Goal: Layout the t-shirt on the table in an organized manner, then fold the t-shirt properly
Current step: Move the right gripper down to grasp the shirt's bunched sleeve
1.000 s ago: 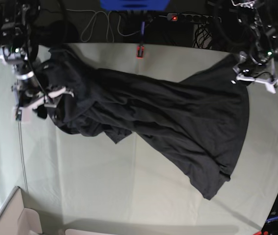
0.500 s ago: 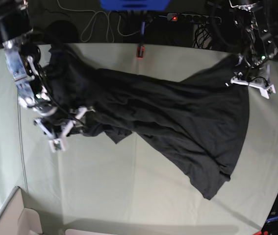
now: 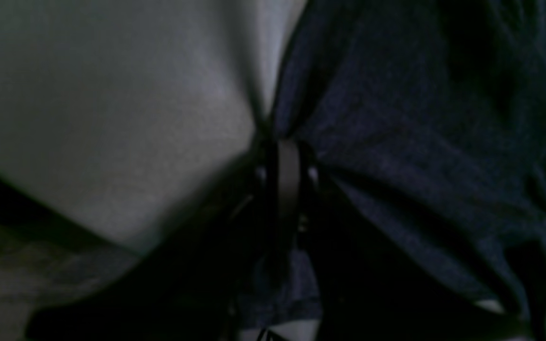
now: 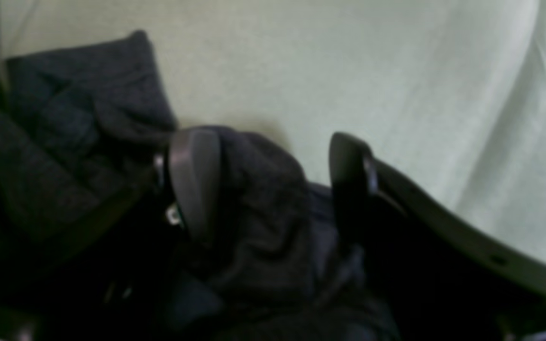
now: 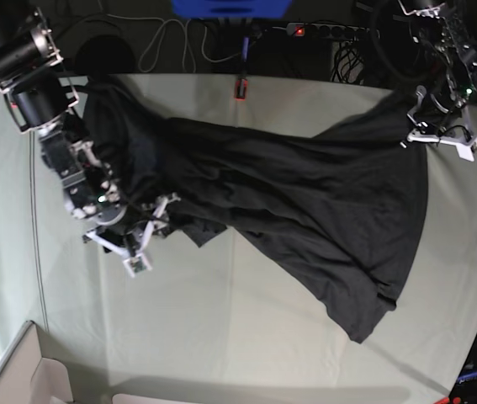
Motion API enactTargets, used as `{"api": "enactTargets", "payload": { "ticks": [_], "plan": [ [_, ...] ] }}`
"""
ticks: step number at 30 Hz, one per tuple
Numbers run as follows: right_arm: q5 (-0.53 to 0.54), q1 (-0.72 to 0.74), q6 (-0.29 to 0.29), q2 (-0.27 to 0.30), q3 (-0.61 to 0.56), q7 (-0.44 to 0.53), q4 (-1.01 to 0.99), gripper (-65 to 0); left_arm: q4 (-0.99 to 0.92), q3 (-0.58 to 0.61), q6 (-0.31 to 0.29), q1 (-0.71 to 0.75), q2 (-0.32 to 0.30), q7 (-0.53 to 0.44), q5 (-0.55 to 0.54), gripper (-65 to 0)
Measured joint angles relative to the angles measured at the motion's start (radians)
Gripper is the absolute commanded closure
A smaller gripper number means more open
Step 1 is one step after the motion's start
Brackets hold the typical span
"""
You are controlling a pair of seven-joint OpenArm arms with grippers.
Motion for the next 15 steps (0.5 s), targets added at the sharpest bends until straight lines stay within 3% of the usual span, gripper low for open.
{"api": "enactTargets", "payload": {
  "ticks": [3, 5, 8, 12, 15],
  "plan": [
    [-0.103, -0.040, 0.001, -0.014, 0.000, 0.057, 0.000, -31.4, 0.000, -0.001, 0.000, 0.000, 0.001, -0.003, 0.000, 0.0],
    [-0.137, -0.055, 0.001, -0.016, 0.000, 0.083, 0.002, -20.9, 0.000, -0.001, 0.000, 0.000, 0.000, -0.003, 0.000, 0.0],
    [-0.175, -0.060, 0.003, -0.032, 0.004, 0.074, 0.002, 0.0, 0.000, -0.001, 0.000, 0.000, 0.000, -0.003, 0.000, 0.0],
    [-0.175, -0.060, 0.070, -0.039, 0.084, 0.064, 0.002, 0.0, -0.001, -0.019, -0.010, 0.002, 0.003, 0.001, -0.007, 0.0],
    [-0.177, -0.027, 0.073, -0.037, 0.164, 0.048, -0.004, 0.0, -0.002, -0.067, -0.009, 0.000, 0.006, 0.011, 0.005, 0.0]
  ]
}}
